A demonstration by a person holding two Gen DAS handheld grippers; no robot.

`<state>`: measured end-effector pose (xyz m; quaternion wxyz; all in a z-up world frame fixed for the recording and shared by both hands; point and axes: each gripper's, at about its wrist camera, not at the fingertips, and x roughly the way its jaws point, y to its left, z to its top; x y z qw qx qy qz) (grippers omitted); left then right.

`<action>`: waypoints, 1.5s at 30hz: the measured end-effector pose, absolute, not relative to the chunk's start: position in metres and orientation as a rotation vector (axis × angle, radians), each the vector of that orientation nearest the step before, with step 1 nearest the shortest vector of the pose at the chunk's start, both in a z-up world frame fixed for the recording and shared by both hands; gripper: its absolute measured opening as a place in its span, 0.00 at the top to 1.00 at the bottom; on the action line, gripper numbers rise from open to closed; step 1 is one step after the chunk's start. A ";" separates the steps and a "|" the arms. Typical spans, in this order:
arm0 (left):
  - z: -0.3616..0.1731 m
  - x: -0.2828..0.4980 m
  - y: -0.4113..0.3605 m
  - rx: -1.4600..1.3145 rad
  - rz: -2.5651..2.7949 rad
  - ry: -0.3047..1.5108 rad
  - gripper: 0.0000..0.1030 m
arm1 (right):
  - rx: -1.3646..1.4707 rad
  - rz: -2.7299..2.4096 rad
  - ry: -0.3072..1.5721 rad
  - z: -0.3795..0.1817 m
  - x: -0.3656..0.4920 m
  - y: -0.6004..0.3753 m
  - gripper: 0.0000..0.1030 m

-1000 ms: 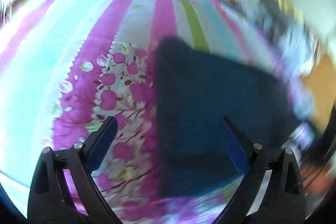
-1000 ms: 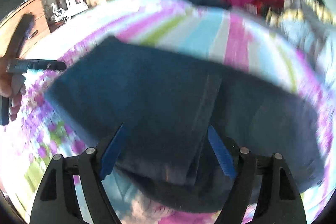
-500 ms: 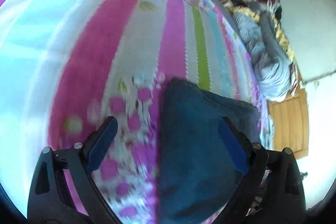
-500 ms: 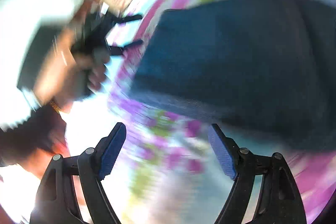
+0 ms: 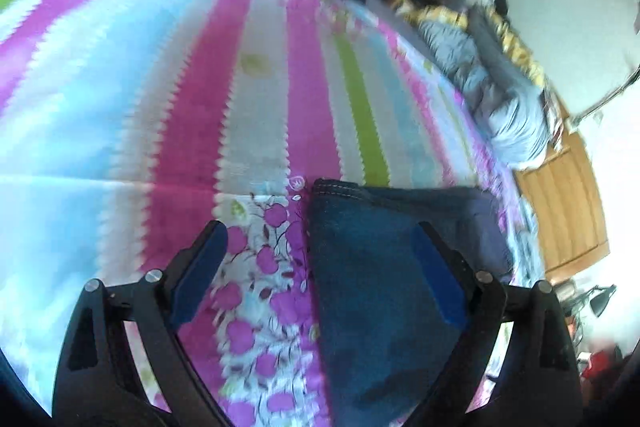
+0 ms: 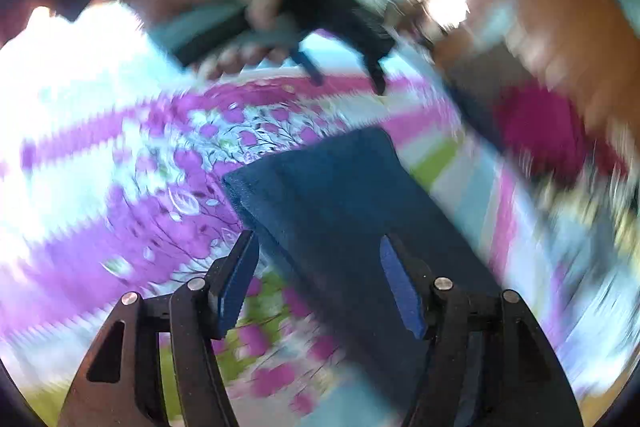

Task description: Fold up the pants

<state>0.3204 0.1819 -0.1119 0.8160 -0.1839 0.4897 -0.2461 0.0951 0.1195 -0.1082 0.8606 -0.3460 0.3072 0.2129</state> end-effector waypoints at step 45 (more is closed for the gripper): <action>-0.134 0.345 0.122 -0.260 -0.740 1.133 0.80 | -0.700 0.504 0.608 -0.151 0.113 0.142 0.78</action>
